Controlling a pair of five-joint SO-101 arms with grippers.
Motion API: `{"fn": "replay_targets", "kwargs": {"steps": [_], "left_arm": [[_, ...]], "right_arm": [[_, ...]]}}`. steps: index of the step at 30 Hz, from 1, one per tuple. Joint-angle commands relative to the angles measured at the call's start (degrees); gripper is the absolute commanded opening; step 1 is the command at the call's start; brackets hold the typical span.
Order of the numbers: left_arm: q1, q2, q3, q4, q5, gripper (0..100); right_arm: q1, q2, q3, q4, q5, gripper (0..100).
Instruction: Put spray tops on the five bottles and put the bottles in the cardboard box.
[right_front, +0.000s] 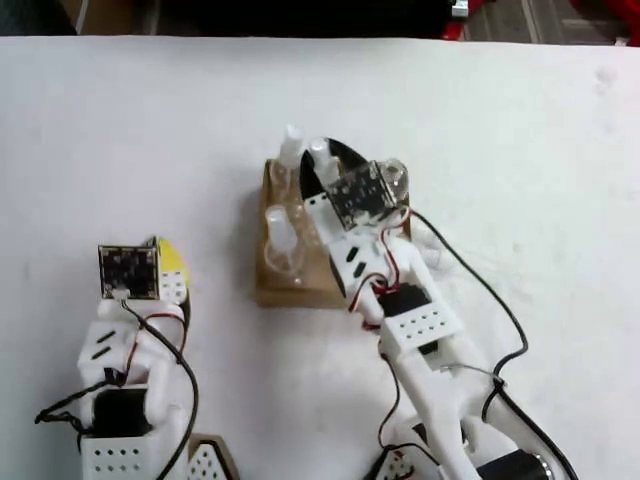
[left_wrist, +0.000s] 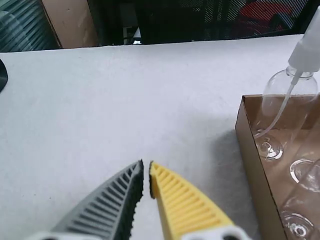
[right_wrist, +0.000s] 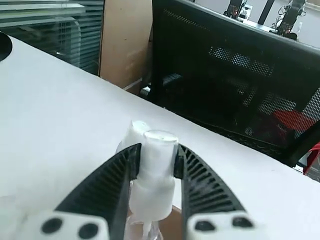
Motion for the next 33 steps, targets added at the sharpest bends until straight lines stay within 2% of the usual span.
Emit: {"fn": "replay_targets", "kwargs": {"steps": [1, 11, 31, 33], "left_arm": [[0.6, -0.6, -0.9, -1.5, -0.7, 2], [0.6, -0.6, -0.9, -1.5, -0.7, 2], [0.6, -0.6, -0.9, -1.5, -0.8, 2], [0.6, -0.6, -0.9, -1.5, -0.8, 2]], "right_arm": [[1.3, -2.1, 1.6, -5.1, -5.2, 1.6], [3.1, -1.5, 1.8, -5.4, -6.6, 1.6], [0.1, -1.5, 2.7, -5.1, -6.2, 2.3], [0.1, -1.5, 2.8, -4.5, -6.2, 4.7]]}}
